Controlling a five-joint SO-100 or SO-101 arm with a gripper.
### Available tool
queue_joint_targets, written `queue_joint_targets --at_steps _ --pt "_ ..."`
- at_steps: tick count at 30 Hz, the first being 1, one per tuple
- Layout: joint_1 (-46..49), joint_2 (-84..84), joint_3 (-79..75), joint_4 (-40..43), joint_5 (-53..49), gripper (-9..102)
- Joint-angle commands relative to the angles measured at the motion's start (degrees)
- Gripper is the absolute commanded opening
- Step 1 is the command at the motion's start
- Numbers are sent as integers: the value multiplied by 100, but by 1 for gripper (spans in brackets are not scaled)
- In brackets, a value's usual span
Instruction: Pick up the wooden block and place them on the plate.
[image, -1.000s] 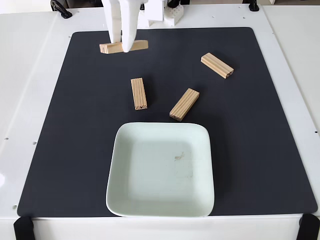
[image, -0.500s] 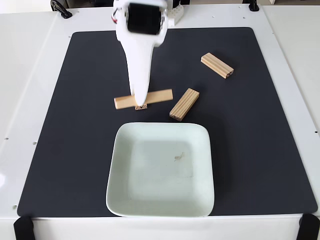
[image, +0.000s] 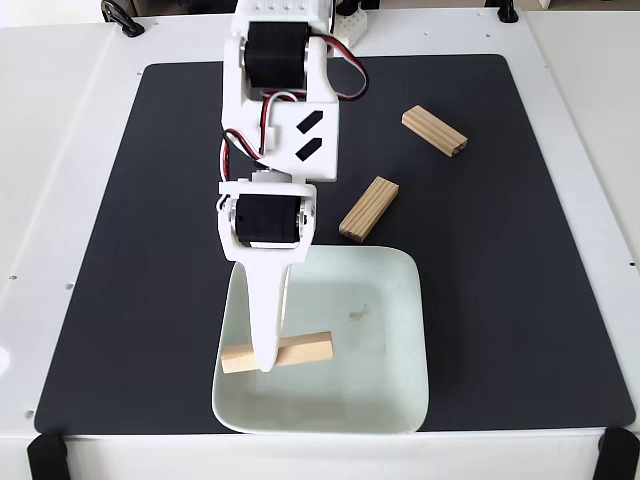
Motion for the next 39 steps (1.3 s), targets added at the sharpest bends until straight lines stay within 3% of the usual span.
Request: queue_joint_targets --at_steps 1,24,27,34,39 --pt "-123 -9 -527 -35 62 0" --pt "-360 949 1116 -26 70 1" --pt "-360 1090 1239 -26 70 8" --pt "-369 1582 1688 -26 70 39" --pt "-369 1890 2030 -26 70 40"
